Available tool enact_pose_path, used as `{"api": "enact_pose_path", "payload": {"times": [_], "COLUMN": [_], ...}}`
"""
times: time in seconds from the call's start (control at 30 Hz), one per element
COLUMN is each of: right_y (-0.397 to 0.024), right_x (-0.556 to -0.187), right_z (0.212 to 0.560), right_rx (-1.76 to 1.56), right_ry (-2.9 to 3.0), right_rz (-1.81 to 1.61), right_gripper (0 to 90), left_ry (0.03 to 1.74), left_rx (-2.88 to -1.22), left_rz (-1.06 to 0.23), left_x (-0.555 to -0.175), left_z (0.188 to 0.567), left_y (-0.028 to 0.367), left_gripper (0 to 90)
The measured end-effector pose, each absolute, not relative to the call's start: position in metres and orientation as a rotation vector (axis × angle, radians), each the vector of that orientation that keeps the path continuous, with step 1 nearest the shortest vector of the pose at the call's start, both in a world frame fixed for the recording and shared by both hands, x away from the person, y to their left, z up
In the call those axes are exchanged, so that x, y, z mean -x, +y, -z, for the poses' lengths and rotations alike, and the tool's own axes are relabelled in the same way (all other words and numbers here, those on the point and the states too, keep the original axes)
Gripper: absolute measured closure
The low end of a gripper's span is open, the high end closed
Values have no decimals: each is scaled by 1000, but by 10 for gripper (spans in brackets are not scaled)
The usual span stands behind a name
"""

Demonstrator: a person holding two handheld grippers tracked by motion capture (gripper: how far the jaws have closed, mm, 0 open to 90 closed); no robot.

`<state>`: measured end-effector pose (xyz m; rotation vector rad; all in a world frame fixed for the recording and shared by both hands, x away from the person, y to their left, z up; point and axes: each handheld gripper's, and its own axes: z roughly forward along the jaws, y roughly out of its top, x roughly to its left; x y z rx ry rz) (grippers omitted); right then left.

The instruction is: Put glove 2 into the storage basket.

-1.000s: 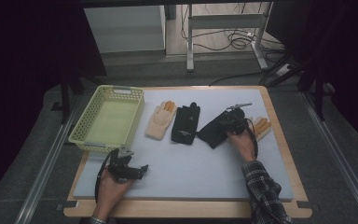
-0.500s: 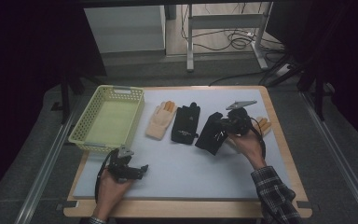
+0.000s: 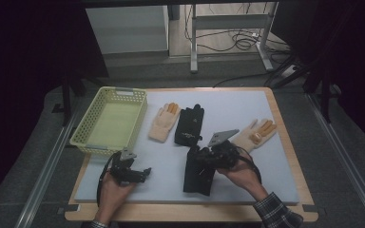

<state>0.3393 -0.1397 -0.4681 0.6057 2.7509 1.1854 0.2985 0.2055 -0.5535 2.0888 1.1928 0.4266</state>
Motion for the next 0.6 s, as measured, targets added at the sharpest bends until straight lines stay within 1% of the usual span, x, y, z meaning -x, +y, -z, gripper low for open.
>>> {"api": "enact_pose_path", "payload": {"times": [0.07,0.1,0.13,0.17,0.2,0.23,0.3,0.37,0.5,0.6], "right_y": [-132,-130,-128,-127,-128,-130,-136,-143,-154,-155], "right_x": [-335,-334,-335,-336,-338,-339,-341,-345,-356,-366], "right_z": [482,488,495,499,501,500,496,491,489,492], "right_rx": [-579,-578,-595,-616,-636,-657,-696,-743,-811,-842], "right_ry": [2776,2777,2788,2792,2785,2768,2726,2671,2613,2594], "right_rz": [-1142,-1124,-1119,-1127,-1137,-1145,-1166,-1155,-1141,-1139], "right_gripper": [761,708,613,542,499,483,467,474,546,570], "left_ry": [1193,1194,1194,1193,1194,1194,1192,1192,1194,1194], "left_rx": [-2088,-2089,-2088,-2091,-2089,-2088,-2093,-2093,-2087,-2087], "left_rz": [-427,-427,-426,-427,-426,-426,-427,-426,-426,-426], "left_x": [-298,-298,-298,-298,-298,-298,-299,-298,-298,-298], "left_z": [553,553,553,553,553,553,553,553,553,553], "left_y": [205,205,205,206,205,205,206,206,205,205], "left_gripper": [49,49,49,49,49,50,49,49,49,49]}}
